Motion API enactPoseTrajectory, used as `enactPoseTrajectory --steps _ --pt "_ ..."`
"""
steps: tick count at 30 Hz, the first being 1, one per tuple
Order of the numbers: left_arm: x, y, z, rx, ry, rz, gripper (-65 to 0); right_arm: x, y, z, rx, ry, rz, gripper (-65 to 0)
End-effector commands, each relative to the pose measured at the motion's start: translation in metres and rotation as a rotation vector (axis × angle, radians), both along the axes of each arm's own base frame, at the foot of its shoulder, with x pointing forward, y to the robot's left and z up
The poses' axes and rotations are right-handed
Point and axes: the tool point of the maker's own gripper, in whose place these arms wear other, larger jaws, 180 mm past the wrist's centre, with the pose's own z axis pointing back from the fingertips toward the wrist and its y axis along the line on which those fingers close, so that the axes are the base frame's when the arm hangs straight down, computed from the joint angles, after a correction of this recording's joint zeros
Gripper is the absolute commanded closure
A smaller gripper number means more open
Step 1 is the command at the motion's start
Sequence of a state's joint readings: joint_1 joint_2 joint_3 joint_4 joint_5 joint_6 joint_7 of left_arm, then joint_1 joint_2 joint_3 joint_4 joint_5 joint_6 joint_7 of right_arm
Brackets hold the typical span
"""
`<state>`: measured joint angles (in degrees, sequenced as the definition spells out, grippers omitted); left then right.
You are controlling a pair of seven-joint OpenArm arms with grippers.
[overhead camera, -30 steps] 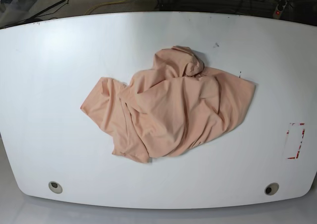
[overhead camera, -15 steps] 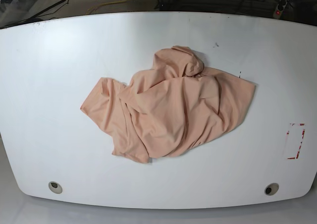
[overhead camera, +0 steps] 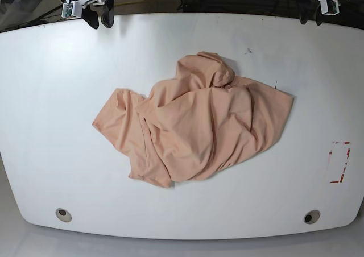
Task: Fold the T-shirt properly
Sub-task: 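Move the right gripper down to the edge of the peach T-shirt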
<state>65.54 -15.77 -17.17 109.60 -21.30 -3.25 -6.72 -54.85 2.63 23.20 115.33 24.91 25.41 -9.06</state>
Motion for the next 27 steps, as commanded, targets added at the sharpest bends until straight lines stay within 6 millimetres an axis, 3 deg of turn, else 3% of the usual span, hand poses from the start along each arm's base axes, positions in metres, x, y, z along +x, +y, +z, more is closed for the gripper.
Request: enactPoseTrajectory --steps 1,4,7,10,15,27 --pt "0.003 -0.001 0.006 0.005 -0.023 -0.011 -26.4 0.013 0.001 0.012 0.007 -0.062 0.005 -23.9" --pt "0.007 0.0 0.007 0.006 -0.036 -0.003 -30.7 0.03 0.004 0.018 0.015 -0.112 0.009 -24.6" --pt "0.009 -0.001 0.007 -0.002 -0.05 0.019 -39.0 0.045 0.01 0.021 0.022 -0.135 0.028 -25.4" --pt "0.013 -0.005 0.007 -0.023 -0.077 0.053 -43.5 0.067 0.013 0.022 0.002 -0.134 0.082 -31.4" --pt "0.02 -0.008 0.007 -0.038 -0.109 0.088 -43.5 0.107 0.012 0.028 -0.05 -0.134 0.159 -37.4" --pt "0.017 -0.006 0.006 -0.037 -0.1 0.096 -43.3 0.207 -0.009 0.054 -0.188 -0.066 0.241 -37.7"
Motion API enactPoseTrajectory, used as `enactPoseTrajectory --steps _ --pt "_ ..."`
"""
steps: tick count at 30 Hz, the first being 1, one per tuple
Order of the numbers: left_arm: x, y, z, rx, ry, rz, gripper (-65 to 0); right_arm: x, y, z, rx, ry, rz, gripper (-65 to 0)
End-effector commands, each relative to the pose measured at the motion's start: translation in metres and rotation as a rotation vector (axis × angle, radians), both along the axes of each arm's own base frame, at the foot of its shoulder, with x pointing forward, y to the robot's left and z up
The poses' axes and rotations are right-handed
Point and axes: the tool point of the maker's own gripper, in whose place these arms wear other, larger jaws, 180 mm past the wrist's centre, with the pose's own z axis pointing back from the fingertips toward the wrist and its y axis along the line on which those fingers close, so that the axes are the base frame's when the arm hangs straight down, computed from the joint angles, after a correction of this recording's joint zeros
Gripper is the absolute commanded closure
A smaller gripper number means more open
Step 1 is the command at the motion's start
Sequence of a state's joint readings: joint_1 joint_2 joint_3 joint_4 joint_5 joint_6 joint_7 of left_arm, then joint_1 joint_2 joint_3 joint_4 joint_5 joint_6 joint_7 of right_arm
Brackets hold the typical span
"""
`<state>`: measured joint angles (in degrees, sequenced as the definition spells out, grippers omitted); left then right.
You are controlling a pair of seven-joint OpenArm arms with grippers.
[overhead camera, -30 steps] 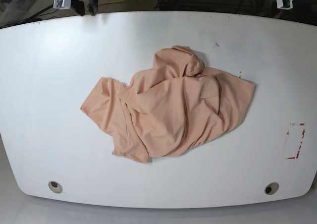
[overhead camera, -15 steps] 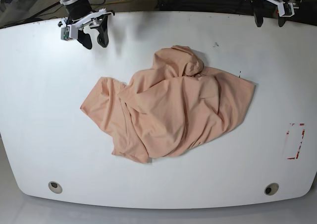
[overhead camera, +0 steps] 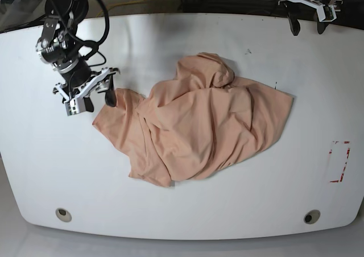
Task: Fold the T-shirt properly
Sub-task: 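Move the right gripper down to the edge of the peach T-shirt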
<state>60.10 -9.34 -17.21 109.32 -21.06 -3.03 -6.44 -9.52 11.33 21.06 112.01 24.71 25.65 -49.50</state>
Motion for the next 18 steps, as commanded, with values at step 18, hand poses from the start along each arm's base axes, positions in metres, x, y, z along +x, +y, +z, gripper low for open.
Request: enactPoseTrajectory --steps 18 --pt "-0.001 0.002 0.007 0.013 -0.016 -0.007 -43.3 0.141 0.003 -0.05 0.135 0.191 0.043 -37.9"
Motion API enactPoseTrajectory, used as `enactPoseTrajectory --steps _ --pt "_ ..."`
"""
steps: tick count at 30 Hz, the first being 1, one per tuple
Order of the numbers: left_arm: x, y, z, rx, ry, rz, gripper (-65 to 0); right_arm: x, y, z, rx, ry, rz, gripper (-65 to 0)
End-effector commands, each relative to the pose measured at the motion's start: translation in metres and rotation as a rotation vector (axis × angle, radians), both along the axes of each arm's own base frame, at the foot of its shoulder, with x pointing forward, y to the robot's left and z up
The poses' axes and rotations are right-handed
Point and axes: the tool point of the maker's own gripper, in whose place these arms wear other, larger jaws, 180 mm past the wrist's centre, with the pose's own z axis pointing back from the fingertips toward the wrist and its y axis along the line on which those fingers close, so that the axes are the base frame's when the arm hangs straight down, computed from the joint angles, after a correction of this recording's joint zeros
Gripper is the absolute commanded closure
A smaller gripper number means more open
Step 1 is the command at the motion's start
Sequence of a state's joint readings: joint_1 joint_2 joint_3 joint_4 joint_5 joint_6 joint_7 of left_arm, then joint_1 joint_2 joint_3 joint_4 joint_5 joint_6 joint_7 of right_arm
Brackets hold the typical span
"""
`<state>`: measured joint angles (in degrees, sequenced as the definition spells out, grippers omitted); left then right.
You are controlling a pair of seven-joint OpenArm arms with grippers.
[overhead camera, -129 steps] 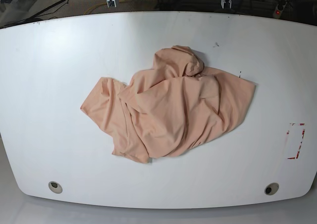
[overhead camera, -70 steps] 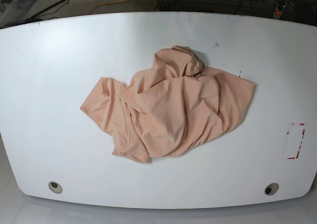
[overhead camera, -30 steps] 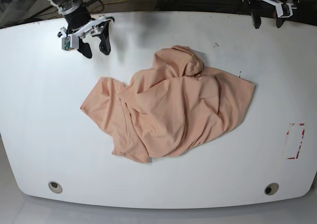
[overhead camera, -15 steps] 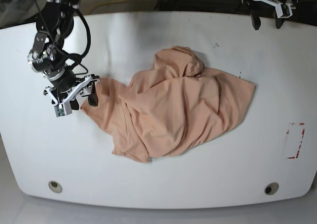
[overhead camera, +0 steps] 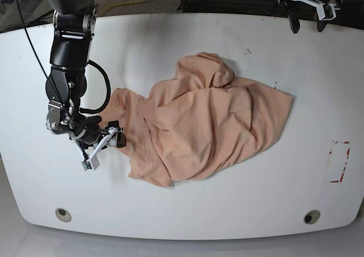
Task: Fold the T-shirt properly
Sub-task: 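Move the right gripper down to the edge of the peach T-shirt, then close the right gripper on the T-shirt edge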
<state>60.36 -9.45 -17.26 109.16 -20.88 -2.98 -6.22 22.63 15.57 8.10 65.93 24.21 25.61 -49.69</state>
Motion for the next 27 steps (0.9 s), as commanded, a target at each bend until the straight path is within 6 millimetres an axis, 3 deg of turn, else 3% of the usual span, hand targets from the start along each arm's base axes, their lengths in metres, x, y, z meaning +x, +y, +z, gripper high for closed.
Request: enactPoseTrajectory --steps 1,4,11,19,24,27 --pt "0.001 0.001 0.008 0.008 -0.028 -0.005 -43.3 0.023 0.001 0.011 0.034 -0.062 -0.007 -37.9" --pt "0.001 0.001 0.008 0.006 -0.028 -0.005 -43.3 0.03 -0.005 0.003 0.009 -0.053 0.002 -38.0" --pt "0.001 0.0 0.008 0.005 -0.028 -0.007 -43.3 0.034 0.011 -0.018 -0.001 -0.07 0.04 -38.0" --pt "0.002 0.0 0.008 0.007 -0.027 -0.014 -43.3 0.029 0.001 -0.038 -0.085 -0.072 0.049 -37.9" --pt "0.003 0.0 0.009 0.011 -0.029 -0.019 -43.3 0.03 0.002 -0.026 -0.102 -0.136 0.065 -37.7" --pt "0.006 0.001 0.009 0.012 -0.038 -0.019 -43.3 0.032 -0.011 -0.009 -0.129 -0.177 0.056 -37.9"
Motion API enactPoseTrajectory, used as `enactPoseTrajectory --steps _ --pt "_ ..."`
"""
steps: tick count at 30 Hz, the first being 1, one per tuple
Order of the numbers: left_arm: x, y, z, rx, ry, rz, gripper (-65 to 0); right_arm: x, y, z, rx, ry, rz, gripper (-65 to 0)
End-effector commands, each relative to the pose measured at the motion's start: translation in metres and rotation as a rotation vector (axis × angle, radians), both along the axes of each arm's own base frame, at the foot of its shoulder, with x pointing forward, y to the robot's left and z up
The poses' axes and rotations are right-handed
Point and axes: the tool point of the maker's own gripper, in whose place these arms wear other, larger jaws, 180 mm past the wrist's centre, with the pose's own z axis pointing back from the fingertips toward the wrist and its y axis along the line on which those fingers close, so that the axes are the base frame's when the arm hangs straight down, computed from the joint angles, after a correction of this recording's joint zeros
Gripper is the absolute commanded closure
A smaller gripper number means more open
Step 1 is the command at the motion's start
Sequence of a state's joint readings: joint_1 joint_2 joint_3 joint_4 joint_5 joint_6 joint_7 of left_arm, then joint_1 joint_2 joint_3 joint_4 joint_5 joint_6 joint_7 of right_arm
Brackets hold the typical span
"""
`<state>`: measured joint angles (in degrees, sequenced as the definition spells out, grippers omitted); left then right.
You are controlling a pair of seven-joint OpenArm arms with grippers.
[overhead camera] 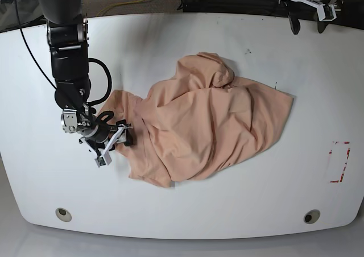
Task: Fold the T-shirt properly
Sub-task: 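Close the right gripper on the T-shirt edge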
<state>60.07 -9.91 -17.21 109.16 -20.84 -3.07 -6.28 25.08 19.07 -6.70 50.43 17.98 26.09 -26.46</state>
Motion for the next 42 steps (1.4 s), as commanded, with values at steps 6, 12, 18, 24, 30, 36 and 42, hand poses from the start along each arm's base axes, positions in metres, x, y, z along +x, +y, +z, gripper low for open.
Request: enactPoseTrajectory --steps 6,12,18,24,30,36,42 --pt "0.014 0.0 0.012 0.007 -0.063 -0.011 -43.8 0.026 -0.031 0.045 -0.015 -0.109 -0.059 -40.4" --pt "0.023 -0.001 0.014 0.007 -0.087 -0.014 -44.0 0.023 -0.04 0.041 -0.08 -0.1 -0.047 -51.7" --pt "0.037 -0.001 0.02 0.007 -0.13 -0.015 -44.0 0.021 -0.02 0.034 -0.056 -0.085 -0.027 -50.4" --pt "0.052 -0.001 0.027 0.008 -0.176 -0.014 -44.0 0.021 0.007 0.029 -0.015 -0.08 -0.005 -50.4" --pt "0.066 0.0 0.034 0.009 -0.222 -0.014 -43.9 0.02 0.029 0.023 0.024 -0.063 0.001 -50.3" --pt "0.073 -0.001 0.038 0.011 -0.245 -0.015 -43.9 0.014 0.026 -0.002 0.063 -0.027 -0.04 -50.3" --pt "0.077 0.003 0.031 0.028 -0.181 -0.053 -43.9 0.017 0.026 0.01 0.054 -0.05 -0.028 -50.3"
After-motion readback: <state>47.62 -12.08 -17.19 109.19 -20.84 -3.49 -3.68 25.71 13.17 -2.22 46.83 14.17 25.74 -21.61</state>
